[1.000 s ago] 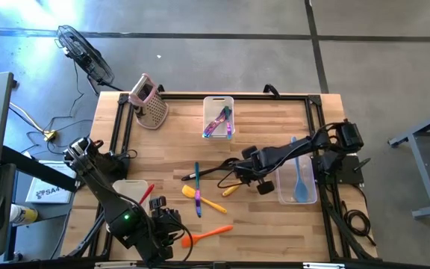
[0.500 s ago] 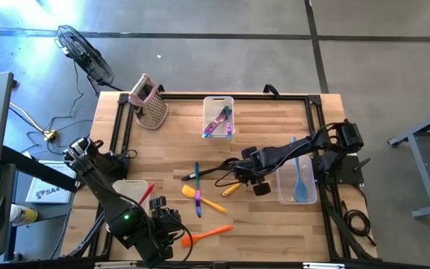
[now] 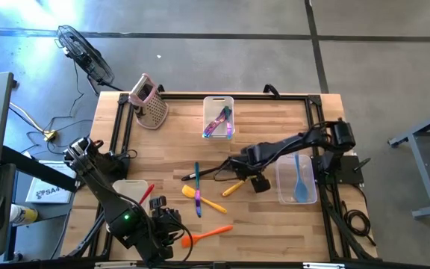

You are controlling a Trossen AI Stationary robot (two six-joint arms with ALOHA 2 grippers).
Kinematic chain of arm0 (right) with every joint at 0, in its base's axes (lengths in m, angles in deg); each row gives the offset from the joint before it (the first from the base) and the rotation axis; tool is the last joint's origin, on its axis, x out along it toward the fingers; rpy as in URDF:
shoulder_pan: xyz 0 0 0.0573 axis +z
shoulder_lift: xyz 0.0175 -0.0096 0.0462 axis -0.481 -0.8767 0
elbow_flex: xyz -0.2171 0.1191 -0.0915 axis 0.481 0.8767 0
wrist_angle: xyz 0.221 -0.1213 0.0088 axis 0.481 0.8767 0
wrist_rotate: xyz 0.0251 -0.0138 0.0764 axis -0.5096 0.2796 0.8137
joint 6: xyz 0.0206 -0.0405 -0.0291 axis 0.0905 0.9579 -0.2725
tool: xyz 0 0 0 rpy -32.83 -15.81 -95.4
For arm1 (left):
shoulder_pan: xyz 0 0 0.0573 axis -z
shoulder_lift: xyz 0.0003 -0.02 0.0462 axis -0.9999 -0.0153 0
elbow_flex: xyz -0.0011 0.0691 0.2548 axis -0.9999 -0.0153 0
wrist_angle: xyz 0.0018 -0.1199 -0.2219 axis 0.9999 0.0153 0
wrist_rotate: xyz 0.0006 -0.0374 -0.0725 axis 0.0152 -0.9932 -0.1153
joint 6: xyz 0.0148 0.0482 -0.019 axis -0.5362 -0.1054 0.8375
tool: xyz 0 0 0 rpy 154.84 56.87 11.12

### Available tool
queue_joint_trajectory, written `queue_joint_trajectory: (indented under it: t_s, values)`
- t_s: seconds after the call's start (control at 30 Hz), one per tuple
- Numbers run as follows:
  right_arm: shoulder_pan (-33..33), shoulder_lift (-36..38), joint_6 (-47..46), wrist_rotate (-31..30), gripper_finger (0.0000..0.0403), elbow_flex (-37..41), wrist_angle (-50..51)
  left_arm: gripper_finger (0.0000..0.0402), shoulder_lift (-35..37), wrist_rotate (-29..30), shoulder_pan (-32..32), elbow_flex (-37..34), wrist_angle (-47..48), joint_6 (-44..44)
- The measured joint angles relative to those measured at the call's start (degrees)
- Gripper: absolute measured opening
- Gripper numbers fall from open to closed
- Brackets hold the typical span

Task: Pick & Place Kitchen Items
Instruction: Put the yellow spatula into the left white bin

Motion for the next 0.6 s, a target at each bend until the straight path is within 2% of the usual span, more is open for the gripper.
queue_joint_trajectory:
  t_s: [0.17,0.3,0.6]
  values:
    - [-2.3,-1.0,-2.8,3.6,0.0248,-0.2,0.3,0.0187,0.0,0.0,0.0,0.0,-0.1,0.4]
    - [-3.7,-1.0,-3.9,6.8,0.022,-0.2,0.8,0.0187,0.0,0.0,0.0,0.0,-0.1,0.4]
    - [-2.7,-1.0,-1.9,4.3,0.0096,-0.2,0.9,0.0187,0.0,0.9,1.6,0.0,-0.1,2.1]
